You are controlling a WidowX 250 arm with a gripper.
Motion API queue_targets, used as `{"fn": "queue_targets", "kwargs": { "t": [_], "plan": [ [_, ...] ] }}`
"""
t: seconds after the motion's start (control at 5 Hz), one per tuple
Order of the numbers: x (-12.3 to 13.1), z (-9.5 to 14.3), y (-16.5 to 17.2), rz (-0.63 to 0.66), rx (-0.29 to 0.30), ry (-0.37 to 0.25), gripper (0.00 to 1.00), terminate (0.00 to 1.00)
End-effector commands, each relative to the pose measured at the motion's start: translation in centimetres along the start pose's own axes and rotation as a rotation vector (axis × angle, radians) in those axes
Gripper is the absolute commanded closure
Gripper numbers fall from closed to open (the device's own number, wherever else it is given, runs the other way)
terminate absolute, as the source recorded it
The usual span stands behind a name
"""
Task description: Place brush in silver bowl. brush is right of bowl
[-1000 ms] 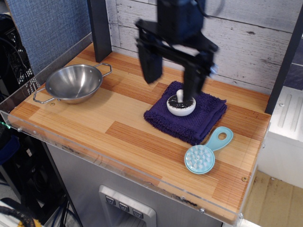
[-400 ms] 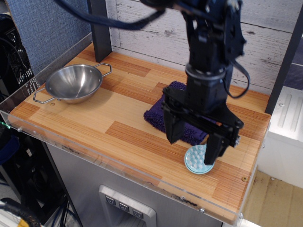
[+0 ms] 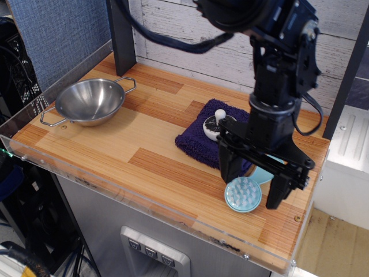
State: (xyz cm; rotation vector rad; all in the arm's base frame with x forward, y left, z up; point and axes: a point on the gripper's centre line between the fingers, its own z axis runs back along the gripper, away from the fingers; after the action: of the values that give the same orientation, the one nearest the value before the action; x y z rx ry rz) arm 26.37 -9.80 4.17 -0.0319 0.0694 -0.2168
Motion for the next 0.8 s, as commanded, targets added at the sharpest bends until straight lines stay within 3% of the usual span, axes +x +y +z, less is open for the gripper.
{"fn": "queue_targets", "kwargs": {
  "t": [0.0,0.4,0.6],
  "plan": [
    [1.7,-1.0,-1.0,-0.016,0.021,0.001,0.0,0.0],
    [2.5,-2.2,0.5,0.008,0.063,0.033,0.0,0.0],
    [2.5,-2.5,0.7,0.02,0.062,0.031,1.0,0.0]
  ]
}}
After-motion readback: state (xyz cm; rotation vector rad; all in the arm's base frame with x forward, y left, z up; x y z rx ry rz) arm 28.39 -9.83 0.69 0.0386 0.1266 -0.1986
